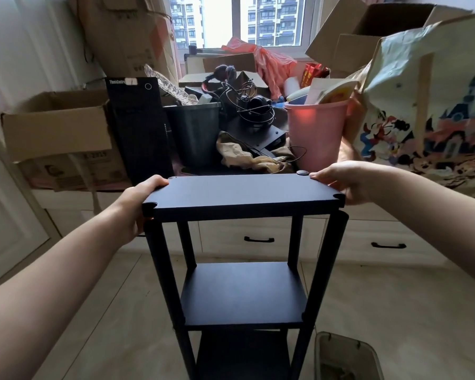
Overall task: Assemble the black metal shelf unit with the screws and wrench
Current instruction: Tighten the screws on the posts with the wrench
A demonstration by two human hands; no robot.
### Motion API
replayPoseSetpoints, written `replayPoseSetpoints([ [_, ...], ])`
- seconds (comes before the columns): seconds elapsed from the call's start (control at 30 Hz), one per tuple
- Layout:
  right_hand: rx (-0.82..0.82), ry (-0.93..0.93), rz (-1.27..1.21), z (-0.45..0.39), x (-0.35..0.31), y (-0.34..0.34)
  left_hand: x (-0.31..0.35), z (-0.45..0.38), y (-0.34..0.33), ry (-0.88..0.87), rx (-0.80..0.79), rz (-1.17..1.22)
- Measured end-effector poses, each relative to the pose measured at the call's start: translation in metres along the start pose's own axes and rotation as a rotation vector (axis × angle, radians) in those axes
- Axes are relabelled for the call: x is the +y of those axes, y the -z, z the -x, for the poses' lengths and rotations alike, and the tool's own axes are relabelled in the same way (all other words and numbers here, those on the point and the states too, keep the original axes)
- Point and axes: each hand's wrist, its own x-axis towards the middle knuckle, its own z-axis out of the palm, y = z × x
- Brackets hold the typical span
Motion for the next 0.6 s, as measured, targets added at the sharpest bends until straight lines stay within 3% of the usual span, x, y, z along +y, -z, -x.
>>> replayPoseSetpoints([
  [0.6,0.035,0.05,-0.019,-0.0087,0.001,-0.0012,-0.0055,-0.0039,-0.005,-0.021,0.071,-0.037],
])
